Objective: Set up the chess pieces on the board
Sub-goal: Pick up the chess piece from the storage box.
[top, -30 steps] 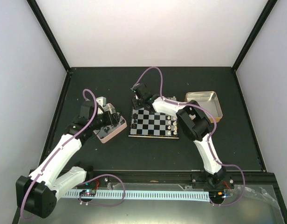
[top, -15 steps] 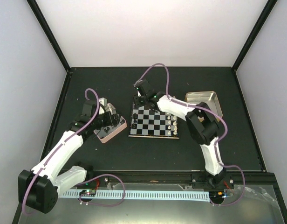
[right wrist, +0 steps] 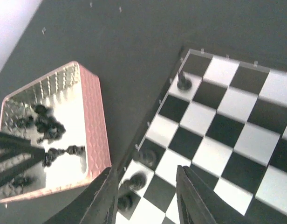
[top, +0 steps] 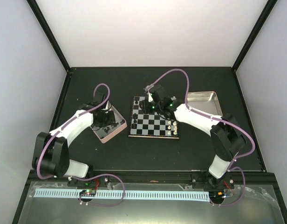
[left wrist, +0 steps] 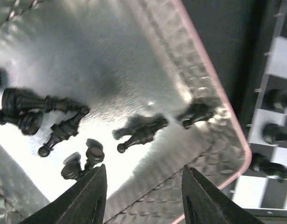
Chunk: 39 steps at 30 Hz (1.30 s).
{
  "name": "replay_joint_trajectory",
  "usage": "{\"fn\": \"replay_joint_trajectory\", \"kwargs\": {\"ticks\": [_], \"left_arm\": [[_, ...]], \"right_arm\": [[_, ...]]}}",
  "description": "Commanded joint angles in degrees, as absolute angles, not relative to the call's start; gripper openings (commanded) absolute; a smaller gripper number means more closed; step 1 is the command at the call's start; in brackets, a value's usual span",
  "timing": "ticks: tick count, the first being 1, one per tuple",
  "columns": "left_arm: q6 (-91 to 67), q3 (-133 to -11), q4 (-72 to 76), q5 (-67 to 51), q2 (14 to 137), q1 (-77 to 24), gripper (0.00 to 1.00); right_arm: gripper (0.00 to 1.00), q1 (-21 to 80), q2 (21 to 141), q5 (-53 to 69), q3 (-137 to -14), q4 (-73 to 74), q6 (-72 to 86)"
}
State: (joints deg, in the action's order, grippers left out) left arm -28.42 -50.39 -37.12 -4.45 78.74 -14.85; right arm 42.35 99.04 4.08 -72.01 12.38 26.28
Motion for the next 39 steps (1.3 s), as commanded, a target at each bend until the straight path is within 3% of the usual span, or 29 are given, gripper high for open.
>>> {"fn": "replay_joint_trajectory", "kwargs": {"ticks": [1,10,17,26,33,39], "left_arm": [[-28.3,-52.7,-41.4,-0.9,82.0,-13.1,0.47],[-27.7,-53.4,-40.7,1.8,88.0,-9.4,0.49],[-24.5,-55.9,-40.3,0.9,91.4,-8.6,0.43],[-22.2,-59.5,-42.3,2.0,95.0,-8.3,0.43],[-21.9,-58.6,-41.8,0.7,97.3,-8.3,0.35],[-21.0,-57.6,-42.1,-0.6,96.0,-8.3,0.37]], "right_arm": [[0.35,42.2,96.0,8.8,-67.9,11.1,29.4],[0.31,42.2,94.1,11.4,-63.5,9.7,30.0],[0.23,42.2,93.0,10.5,-61.2,7.5,29.7],[0.22,42.2,93.4,11.2,-60.7,6.8,30.2],[0.22,42.2,93.8,11.5,-60.8,7.0,30.3],[0.22,42.2,93.4,12.0,-60.4,7.4,30.7]]}}
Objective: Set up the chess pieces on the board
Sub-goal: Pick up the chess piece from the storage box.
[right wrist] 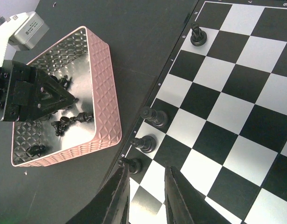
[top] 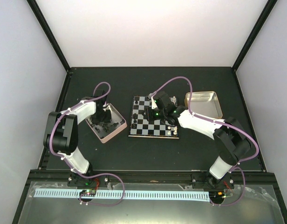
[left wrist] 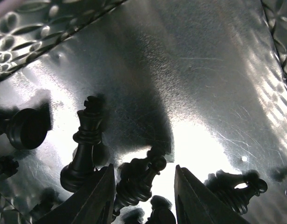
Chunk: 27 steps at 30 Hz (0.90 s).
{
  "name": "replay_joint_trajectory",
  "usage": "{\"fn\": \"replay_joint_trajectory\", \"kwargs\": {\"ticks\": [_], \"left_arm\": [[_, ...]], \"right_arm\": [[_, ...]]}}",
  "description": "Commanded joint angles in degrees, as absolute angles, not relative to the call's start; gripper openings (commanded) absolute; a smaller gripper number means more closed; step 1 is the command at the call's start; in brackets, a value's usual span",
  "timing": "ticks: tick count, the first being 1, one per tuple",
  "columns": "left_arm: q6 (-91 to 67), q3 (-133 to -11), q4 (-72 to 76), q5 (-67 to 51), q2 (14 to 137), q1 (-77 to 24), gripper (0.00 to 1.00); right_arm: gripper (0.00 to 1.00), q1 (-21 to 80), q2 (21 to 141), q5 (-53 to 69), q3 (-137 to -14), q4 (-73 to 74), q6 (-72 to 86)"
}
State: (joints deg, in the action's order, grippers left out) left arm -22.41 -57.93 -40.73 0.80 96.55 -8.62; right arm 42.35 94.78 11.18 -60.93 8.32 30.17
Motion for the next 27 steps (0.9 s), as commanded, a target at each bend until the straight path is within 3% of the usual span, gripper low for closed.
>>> {"fn": "replay_joint_trajectory", "kwargs": {"ticks": [1,4,8,20,24,27], "left_arm": [[-20.9,-57.8,-42.4,-0.8,96.1,-8.3,0.37],[-20.3,-58.7,-43.5,-1.5,96.4,-8.3,0.35],[-19.0,-60.9,-46.2,-2.3,97.9,-8.3,0.25],[-17.5,-64.0,-49.9,-1.5,102.0,-8.3,0.26],[-17.0,-64.2,-49.6,-1.6,101.9,-8.3,0.16],[-17.0,-63.9,-48.9,-2.5,99.6,-8.3,0.13]], "right_arm": [[0.22,42.2,93.4,12.1,-60.4,7.4,30.8],[0.22,42.2,93.5,12.4,-60.3,7.4,31.1],[0.22,42.2,93.1,12.3,-60.3,7.5,31.1],[0.22,42.2,91.6,12.2,-59.9,7.6,31.5],[0.22,42.2,91.2,12.3,-60.0,7.7,31.7],[0.22,42.1,90.8,12.9,-60.1,7.6,31.7]]}}
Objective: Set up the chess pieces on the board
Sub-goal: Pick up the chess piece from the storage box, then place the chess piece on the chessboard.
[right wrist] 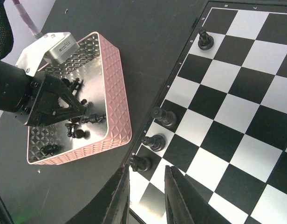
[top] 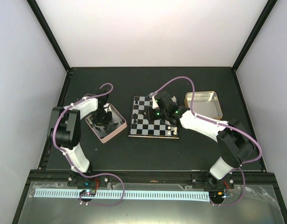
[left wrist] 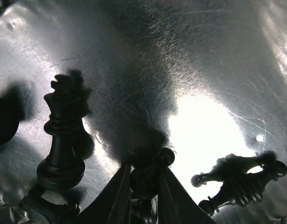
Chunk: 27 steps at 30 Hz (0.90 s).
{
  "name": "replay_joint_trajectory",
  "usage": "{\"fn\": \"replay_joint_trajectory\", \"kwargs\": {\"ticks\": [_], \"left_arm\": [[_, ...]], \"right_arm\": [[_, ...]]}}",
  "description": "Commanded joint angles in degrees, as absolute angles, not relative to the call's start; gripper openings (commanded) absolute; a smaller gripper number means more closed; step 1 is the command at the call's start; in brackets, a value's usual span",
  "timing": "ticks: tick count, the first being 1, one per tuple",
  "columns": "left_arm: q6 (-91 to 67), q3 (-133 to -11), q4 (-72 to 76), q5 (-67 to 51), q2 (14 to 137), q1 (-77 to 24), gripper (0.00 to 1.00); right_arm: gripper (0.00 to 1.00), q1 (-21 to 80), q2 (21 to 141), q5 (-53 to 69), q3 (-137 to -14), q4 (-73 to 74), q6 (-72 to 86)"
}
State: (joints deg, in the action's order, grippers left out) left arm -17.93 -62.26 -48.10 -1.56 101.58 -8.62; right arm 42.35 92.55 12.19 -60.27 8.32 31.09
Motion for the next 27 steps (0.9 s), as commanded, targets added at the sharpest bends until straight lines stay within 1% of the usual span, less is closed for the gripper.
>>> {"fn": "replay_joint_trajectory", "kwargs": {"ticks": [1,10,15,18,22,25,27], "left_arm": [[-16.9,-63.9,-48.4,-2.8,98.5,-8.3,0.13],[-15.7,-63.7,-47.0,-8.8,89.3,-8.4,0.14],[-15.6,-60.3,-40.5,-19.4,82.9,-8.8,0.16],[-16.4,-57.6,-35.4,-26.2,79.3,-10.2,0.17],[-17.2,-53.7,-29.5,-30.3,75.3,-13.0,0.18],[-17.2,-51.1,-26.2,-32.3,72.3,-15.4,0.18],[-17.1,-49.8,-24.2,-33.6,69.9,-16.9,0.18]], "right_arm": [[0.22,42.1,90.6,13.3,-60.2,7.6,31.7],[0.24,42.1,89.8,18.8,-61.5,6.0,32.7],[0.26,41.9,89.2,23.7,-62.4,4.7,33.1],[0.31,41.8,89.3,29.7,-63.6,3.0,34.4],[0.39,41.8,91.7,37.0,-66.8,2.1,37.3],[0.46,41.8,93.5,38.6,-68.5,2.2,39.4],[0.48,41.9,94.1,39.1,-69.2,2.2,40.2]]}}
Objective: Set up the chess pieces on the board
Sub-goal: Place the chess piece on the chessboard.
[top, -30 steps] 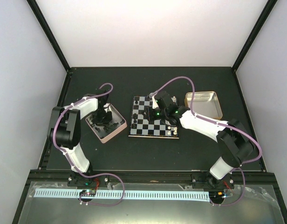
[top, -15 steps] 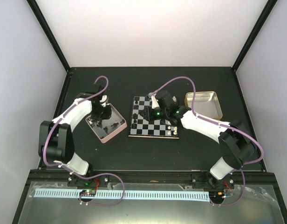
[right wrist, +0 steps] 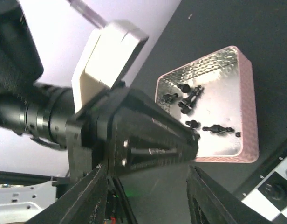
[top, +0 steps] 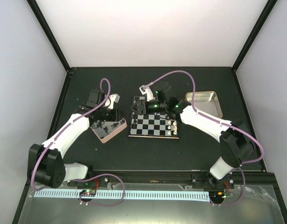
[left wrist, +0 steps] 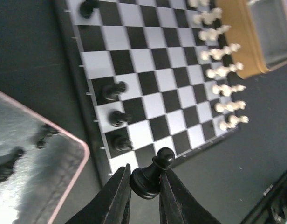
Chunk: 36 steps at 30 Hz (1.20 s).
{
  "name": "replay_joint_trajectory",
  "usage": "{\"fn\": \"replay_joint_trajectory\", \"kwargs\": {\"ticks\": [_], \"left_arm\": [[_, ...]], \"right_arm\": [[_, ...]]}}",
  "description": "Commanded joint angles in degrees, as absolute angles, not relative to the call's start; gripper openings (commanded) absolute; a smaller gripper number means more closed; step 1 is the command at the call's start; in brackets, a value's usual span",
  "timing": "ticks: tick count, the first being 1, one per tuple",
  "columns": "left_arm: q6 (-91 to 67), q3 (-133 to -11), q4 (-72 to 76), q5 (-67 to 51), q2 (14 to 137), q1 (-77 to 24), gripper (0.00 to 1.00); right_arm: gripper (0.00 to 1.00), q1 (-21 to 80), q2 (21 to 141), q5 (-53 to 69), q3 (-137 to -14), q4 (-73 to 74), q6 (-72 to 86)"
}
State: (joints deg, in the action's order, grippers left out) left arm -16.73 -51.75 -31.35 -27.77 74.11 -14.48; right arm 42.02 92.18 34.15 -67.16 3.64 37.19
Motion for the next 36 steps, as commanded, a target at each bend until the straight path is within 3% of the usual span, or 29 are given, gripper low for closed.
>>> {"fn": "replay_joint_trajectory", "kwargs": {"ticks": [1,8,15,21,36], "left_arm": [[-17.1,-49.1,-23.3,-33.9,68.9,-17.7,0.18],[-17.3,-46.1,-18.1,-35.9,63.7,-20.4,0.18],[-17.3,-45.6,-16.8,-36.2,62.5,-21.0,0.18],[-17.0,-45.1,-15.5,-37.4,61.3,-21.3,0.18],[-15.6,-44.7,-15.0,-38.3,59.6,-21.8,0.18]], "right_arm": [[0.48,41.9,94.3,39.4,-69.6,2.6,40.4],[0.45,41.9,96.0,39.9,-70.9,7.1,39.8],[0.26,41.9,95.6,42.5,-68.9,4.5,42.9],[0.18,41.9,95.9,43.1,-68.3,2.9,45.4],[0.23,41.9,97.2,38.1,-71.3,8.1,42.8]]}}
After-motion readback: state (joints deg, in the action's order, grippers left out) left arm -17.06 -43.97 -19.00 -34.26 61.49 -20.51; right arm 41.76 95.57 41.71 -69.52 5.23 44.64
